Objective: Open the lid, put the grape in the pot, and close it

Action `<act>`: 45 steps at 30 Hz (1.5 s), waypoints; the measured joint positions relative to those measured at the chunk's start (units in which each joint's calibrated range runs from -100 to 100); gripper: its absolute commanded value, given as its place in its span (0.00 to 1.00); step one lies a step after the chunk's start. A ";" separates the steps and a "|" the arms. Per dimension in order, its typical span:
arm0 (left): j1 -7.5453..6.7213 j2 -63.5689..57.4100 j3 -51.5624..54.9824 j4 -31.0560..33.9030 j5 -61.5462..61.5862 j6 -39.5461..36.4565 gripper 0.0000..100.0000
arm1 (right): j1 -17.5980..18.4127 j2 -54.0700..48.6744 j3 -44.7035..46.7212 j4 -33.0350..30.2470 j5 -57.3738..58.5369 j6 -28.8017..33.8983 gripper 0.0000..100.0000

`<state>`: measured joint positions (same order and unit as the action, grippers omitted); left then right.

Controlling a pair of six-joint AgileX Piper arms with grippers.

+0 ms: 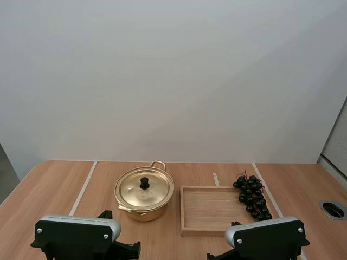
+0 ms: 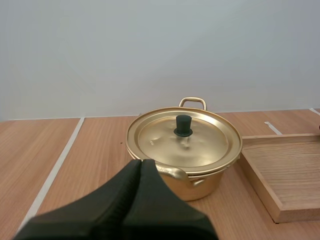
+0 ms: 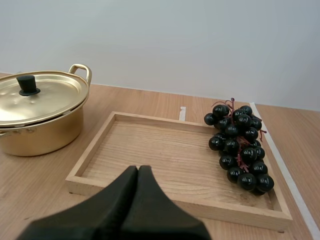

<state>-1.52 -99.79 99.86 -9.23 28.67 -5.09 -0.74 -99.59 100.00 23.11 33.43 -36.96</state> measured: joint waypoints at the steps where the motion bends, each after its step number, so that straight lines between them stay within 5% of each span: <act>1: 0.00 0.00 0.00 0.00 0.00 0.00 0.00 | 0.00 0.00 0.00 0.00 0.00 0.00 0.00; 31: 0.00 0.00 -0.97 0.27 0.65 0.00 0.00 | 0.00 0.00 -0.32 0.43 0.59 0.00 0.00; 39: 0.00 0.00 -14.79 5.40 2.51 0.10 0.00 | 0.00 -0.11 -14.62 0.19 13.32 0.04 0.00; 42: 0.02 -0.09 -29.64 6.70 13.23 0.19 0.00 | 0.00 -0.24 -24.69 0.16 17.31 0.04 0.00; 45: 0.08 -0.21 -32.92 6.84 17.87 0.19 0.00 | 0.00 -0.24 -29.71 0.17 17.89 0.04 0.00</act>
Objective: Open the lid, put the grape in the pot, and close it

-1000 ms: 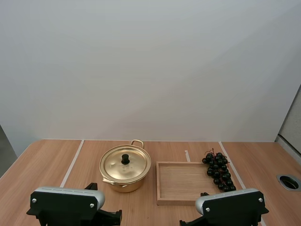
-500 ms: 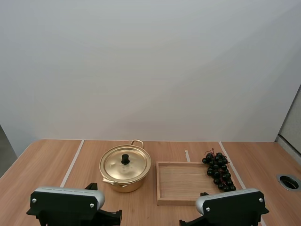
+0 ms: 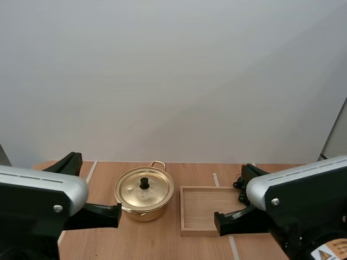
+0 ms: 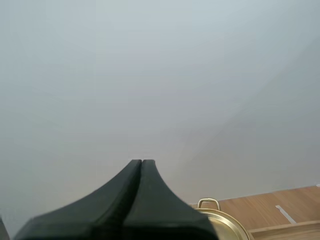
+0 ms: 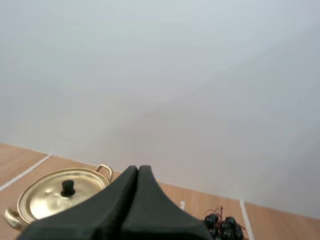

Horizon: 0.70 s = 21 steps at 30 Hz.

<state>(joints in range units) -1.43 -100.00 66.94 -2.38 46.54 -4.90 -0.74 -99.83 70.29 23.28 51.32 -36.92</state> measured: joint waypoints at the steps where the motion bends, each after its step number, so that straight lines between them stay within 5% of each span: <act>1: 0.08 0.00 -1.48 0.00 1.78 0.00 0.00 | 0.00 0.00 -1.47 0.00 1.09 0.00 0.00; 8: 0.07 0.00 -14.64 0.23 17.00 0.00 0.00 | 0.00 -0.17 -13.71 -0.10 24.21 0.08 0.00; 12: 0.07 0.56 -15.47 0.23 20.63 0.00 0.07 | 0.00 -0.11 -15.16 -10.06 28.57 7.77 0.00; 13: 0.07 2.22 -15.59 0.23 20.92 0.00 0.11 | 0.00 1.13 -15.16 -17.44 28.92 12.46 0.05; 16: 0.07 7.04 -15.61 0.13 21.11 0.00 0.32 | 0.00 4.03 -15.31 -25.02 29.24 16.25 0.35; 21: 0.07 21.80 -15.73 -3.46 21.32 2.86 0.91 | 0.00 13.72 -15.80 -30.89 29.61 18.53 1.00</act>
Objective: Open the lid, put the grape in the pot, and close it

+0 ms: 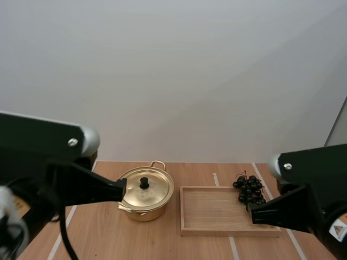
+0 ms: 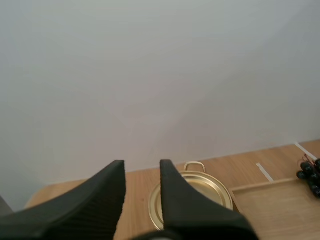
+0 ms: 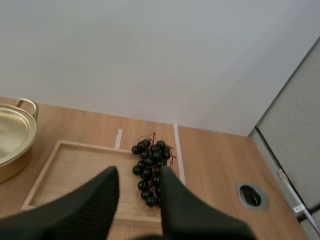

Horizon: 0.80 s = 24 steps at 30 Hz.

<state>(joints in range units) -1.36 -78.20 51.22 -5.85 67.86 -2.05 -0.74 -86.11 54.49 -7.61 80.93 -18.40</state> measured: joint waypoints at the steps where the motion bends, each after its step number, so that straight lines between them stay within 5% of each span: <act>1: 0.00 2.68 0.00 -1.79 0.29 1.86 1.00 | 0.00 1.28 0.00 -0.03 0.00 0.09 1.00; 8: 0.00 25.11 0.00 -18.08 1.17 26.98 1.00 | 0.00 14.40 0.00 -0.69 0.00 0.99 1.00; 12: 0.00 38.29 -1.89 -21.98 1.86 35.30 1.00 | 0.00 19.48 0.00 -1.81 -0.59 1.87 1.00; 24: -0.64 71.41 -17.93 -19.55 1.05 37.40 1.00 | 0.00 22.46 0.00 -2.74 -5.24 2.65 1.00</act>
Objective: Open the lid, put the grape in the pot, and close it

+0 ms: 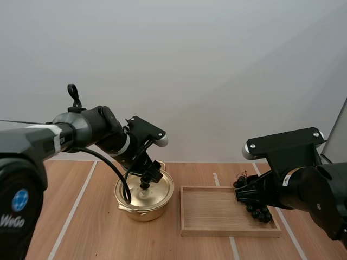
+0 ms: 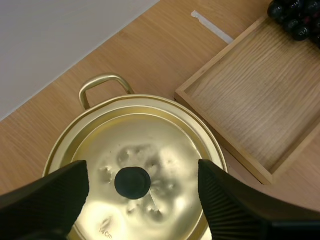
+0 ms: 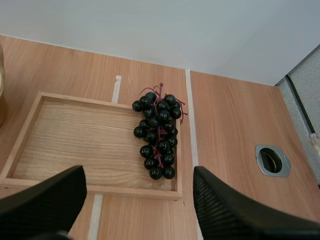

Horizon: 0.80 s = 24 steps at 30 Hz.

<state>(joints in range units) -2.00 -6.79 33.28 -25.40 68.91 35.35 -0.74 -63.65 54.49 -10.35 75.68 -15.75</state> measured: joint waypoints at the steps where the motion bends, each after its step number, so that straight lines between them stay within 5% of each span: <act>1: 0.00 0.97 -0.42 0.17 0.00 -0.09 1.00 | 0.00 0.00 0.00 -0.14 0.00 0.00 1.00; 14: -0.06 8.13 -2.78 4.95 0.12 -2.23 1.00 | 0.00 4.76 0.00 -1.10 -4.48 0.47 1.00; 18: -0.06 8.78 -2.78 5.05 0.12 -2.79 0.49 | 0.00 9.80 0.00 -2.18 -6.42 1.70 1.00; 21: -0.06 8.91 -2.78 5.18 0.12 -3.00 0.00 | 0.00 12.64 0.00 -2.78 -8.16 2.27 1.00; 24: -0.06 8.91 -2.78 5.18 0.50 -3.10 0.00 | 0.00 16.67 0.00 -3.41 -10.70 2.70 1.00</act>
<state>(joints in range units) -2.06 2.11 30.50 -20.22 69.41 32.25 -0.74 -46.98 54.49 -13.76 64.99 -13.04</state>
